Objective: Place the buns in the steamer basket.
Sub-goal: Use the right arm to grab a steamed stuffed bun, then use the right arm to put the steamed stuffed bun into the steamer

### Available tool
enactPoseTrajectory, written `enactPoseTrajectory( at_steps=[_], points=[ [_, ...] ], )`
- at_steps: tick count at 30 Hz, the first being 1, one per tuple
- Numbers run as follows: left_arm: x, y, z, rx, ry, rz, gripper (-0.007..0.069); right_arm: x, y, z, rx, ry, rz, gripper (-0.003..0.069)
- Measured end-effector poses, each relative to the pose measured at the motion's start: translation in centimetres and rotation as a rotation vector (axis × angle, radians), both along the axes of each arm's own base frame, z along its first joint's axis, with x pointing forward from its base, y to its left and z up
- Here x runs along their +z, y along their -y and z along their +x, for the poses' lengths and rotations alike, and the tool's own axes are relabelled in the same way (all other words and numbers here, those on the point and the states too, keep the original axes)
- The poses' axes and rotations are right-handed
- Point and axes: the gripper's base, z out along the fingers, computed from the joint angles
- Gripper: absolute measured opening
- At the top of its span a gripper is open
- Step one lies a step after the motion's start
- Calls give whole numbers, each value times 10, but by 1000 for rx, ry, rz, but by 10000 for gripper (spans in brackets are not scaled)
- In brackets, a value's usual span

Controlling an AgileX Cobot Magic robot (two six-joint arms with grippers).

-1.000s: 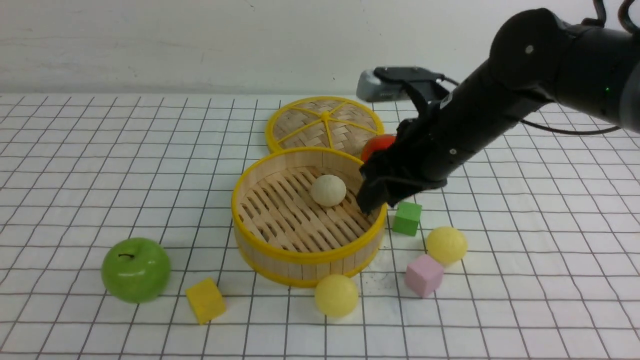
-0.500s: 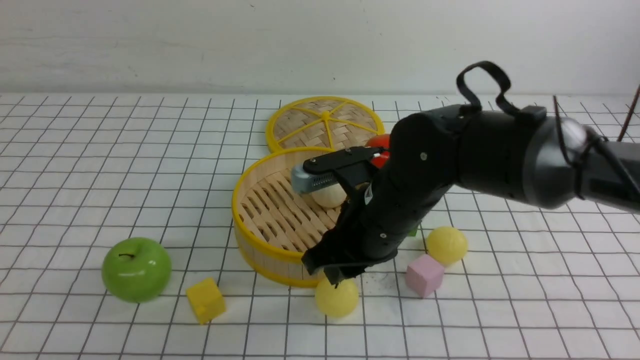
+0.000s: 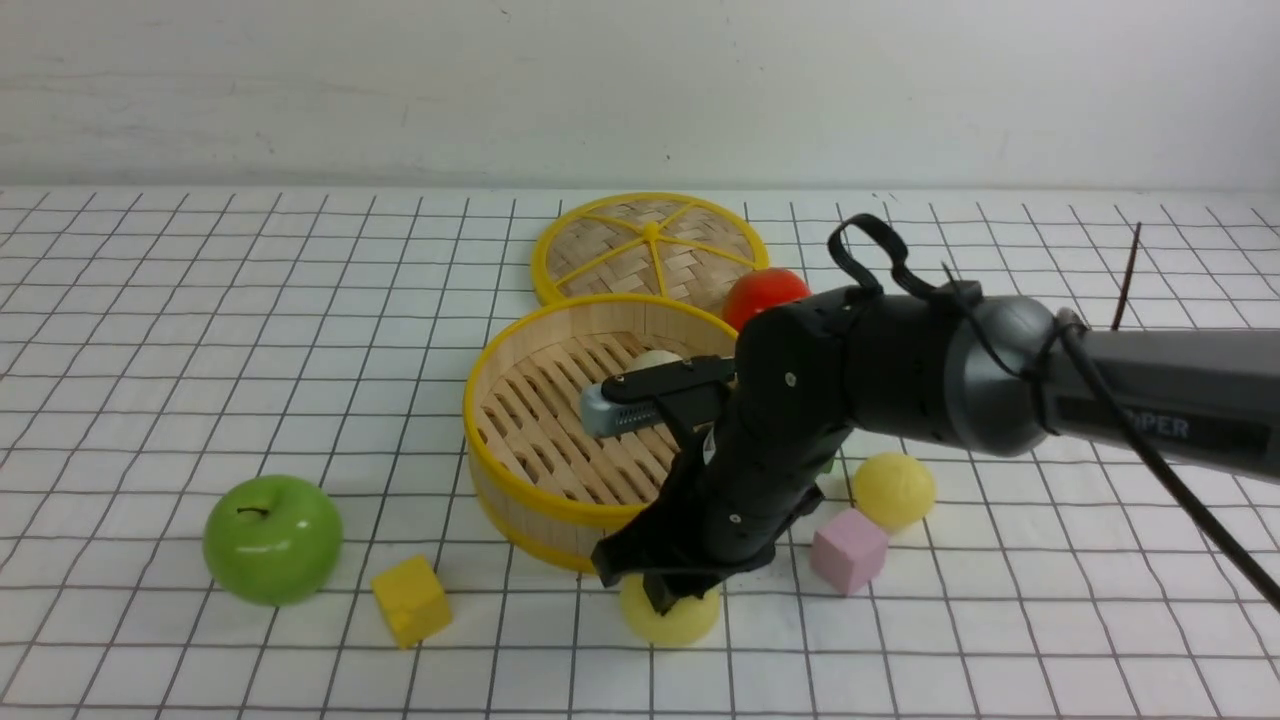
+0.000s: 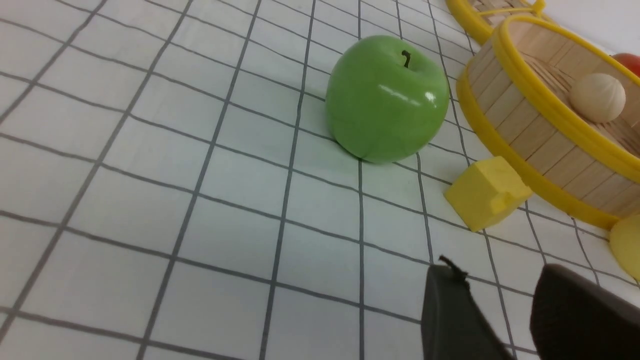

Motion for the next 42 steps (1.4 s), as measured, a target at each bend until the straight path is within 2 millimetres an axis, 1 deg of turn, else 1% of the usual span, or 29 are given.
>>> enactPoseTrajectory(
  at_steps=[2, 4, 5, 6, 8, 10, 14, 15, 16, 17, 18, 19, 22, 25, 27, 28, 30, 32, 33, 34, 35, 36, 37, 39, 41, 42],
  points=[
    [0, 0, 0, 0, 0, 0, 238, 0, 0, 0, -1, -2, 1, 222],
    [0, 0, 0, 0, 0, 0, 238, 0, 0, 0, 0, -1, 1, 161],
    [0, 0, 0, 0, 0, 0, 238, 0, 0, 0, 0, -1, 1, 155],
    [0, 0, 0, 0, 0, 0, 238, 0, 0, 0, 0, -2, 1, 111],
    [0, 0, 0, 0, 0, 0, 238, 2, 0, 0, 0, 1, 3, 49],
    [0, 0, 0, 0, 0, 0, 238, 7, 1, -2, 2, 5, 7, 3],
    [0, 0, 0, 0, 0, 0, 238, 18, 3, -5, 7, 1, 13, 0],
    [0, 0, 0, 0, 0, 0, 238, 26, 3, -8, 16, -1, 32, 0],
    [0, 0, 0, 0, 0, 0, 238, 27, 3, -9, 17, 0, 33, 0],
    [0, 0, 0, 0, 0, 0, 238, 40, 2, -12, 39, -1, 70, 0],
    [0, 0, 0, 0, 0, 0, 238, 41, 2, -13, 42, -3, 75, 0],
    [0, 0, 0, 0, 0, 0, 238, 55, -2, -14, 68, 8, 121, 0],
    [0, 0, 0, 0, 0, 0, 238, 86, -10, -13, 114, 62, 221, 0],
    [0, 0, 0, 0, 0, 0, 238, 112, -18, -2, 140, 185, 296, 0],
    [0, 0, 0, 0, 0, 0, 238, 123, -24, 10, 136, 300, 335, 0],
    [0, 0, 0, 0, 0, 0, 238, 125, -26, 16, 124, 344, 350, 0],
    [0, 0, 0, 0, 0, 0, 238, 120, -31, 28, 95, 407, 365, 0],
    [0, 0, 0, 0, 0, 0, 238, 105, -36, 40, 63, 447, 365, 0],
    [0, 0, 0, 0, 0, 0, 238, 103, -37, 41, 60, 450, 364, 0],
    [0, 0, 0, 0, 0, 0, 238, 84, -41, 50, 43, 458, 352, 0],
    [0, 0, 0, 0, 0, 0, 238, 72, -43, 54, 34, 455, 342, 1],
    [0, 0, 0, 0, 0, 0, 238, 69, -44, 55, 32, 453, 340, 2],
    [0, 0, 0, 0, 0, 0, 238, 50, -46, 60, 22, 437, 323, 10],
    [0, 0, 0, 0, 0, 0, 238, 34, -48, 64, 9, 418, 311, 24],
    [0, 0, 0, 0, 0, 0, 238, 17, -50, 67, -13, 391, 304, 62],
    [0, 0, 0, 0, 0, 0, 238, 16, -50, 67, -15, 390, 304, 62]
  ],
)
